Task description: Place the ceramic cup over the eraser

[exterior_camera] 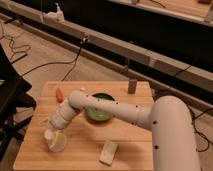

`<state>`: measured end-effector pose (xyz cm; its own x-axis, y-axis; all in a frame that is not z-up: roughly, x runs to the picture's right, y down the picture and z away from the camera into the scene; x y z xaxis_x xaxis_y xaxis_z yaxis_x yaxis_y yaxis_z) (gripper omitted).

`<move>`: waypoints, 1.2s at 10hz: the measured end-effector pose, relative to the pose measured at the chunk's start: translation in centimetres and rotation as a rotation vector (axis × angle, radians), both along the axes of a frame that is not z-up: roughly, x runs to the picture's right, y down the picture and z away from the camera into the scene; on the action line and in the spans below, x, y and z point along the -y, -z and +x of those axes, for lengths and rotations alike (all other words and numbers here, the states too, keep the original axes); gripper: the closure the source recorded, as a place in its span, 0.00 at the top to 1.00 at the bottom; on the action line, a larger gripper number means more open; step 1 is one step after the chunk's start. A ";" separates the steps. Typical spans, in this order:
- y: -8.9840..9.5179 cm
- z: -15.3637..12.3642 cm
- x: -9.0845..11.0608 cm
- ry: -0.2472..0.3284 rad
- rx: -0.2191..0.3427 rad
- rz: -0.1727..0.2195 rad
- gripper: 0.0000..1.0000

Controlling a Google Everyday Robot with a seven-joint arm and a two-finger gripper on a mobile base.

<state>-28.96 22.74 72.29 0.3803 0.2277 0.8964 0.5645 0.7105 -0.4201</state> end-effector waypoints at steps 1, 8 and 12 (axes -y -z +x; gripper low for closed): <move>-0.4 0.4 -0.1 -0.001 -0.011 -0.005 0.80; -0.7 1.6 -1.7 0.031 -0.013 -0.004 0.19; 1.0 0.9 -0.6 0.042 0.038 0.026 0.00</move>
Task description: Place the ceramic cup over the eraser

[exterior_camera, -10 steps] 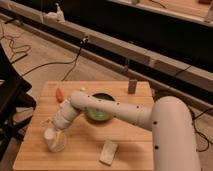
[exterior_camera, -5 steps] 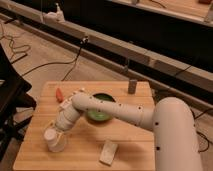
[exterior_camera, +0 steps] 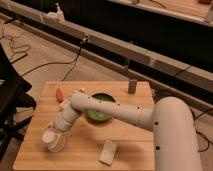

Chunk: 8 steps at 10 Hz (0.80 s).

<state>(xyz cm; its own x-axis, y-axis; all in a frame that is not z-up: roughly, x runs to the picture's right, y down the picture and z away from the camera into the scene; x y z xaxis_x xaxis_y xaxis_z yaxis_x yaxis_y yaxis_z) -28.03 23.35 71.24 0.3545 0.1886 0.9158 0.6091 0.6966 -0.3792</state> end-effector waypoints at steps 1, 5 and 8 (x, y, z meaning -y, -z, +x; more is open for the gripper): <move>0.8 -0.2 1.3 -0.004 0.011 0.015 0.00; 2.5 0.5 7.3 0.012 -0.012 0.070 0.00; 2.6 3.3 15.8 -0.087 -0.064 0.064 0.00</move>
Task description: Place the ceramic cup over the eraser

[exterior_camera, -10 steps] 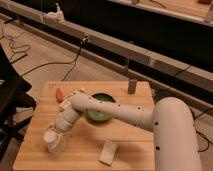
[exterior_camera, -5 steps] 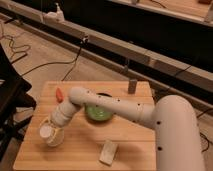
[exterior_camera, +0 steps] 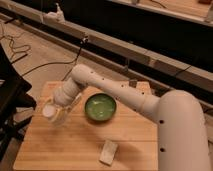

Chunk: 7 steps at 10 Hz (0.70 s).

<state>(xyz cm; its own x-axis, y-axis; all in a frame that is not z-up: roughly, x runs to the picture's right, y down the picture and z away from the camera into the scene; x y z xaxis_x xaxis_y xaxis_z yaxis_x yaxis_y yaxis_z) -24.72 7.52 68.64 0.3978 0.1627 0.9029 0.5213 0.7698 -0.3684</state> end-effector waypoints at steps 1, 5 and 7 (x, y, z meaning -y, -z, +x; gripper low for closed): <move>-0.1 0.7 1.1 -0.021 -0.006 -0.001 0.00; 0.0 1.1 1.9 -0.031 -0.005 0.002 0.00; -0.2 1.2 2.1 -0.038 -0.009 0.002 0.00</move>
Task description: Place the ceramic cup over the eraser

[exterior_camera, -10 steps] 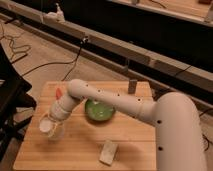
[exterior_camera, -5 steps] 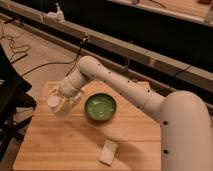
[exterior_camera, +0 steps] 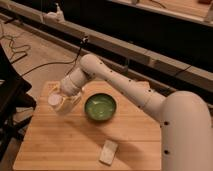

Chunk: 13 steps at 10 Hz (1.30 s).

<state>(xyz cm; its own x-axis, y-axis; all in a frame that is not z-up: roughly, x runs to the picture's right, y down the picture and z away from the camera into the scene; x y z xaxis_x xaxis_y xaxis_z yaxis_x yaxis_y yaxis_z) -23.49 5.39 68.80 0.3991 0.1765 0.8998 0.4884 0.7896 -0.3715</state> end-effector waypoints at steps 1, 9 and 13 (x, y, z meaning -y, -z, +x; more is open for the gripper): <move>-0.8 1.4 1.7 -0.052 -0.031 0.004 0.00; -3.3 21.0 14.4 -0.595 -0.372 0.075 0.00; -2.3 23.8 16.0 -0.692 -0.390 0.108 0.00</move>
<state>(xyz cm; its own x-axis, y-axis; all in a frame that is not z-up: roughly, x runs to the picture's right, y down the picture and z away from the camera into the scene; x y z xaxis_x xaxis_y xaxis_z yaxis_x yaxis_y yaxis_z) 0.33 -10.57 71.13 0.5198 0.4191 0.7444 -0.2748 0.9071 -0.3187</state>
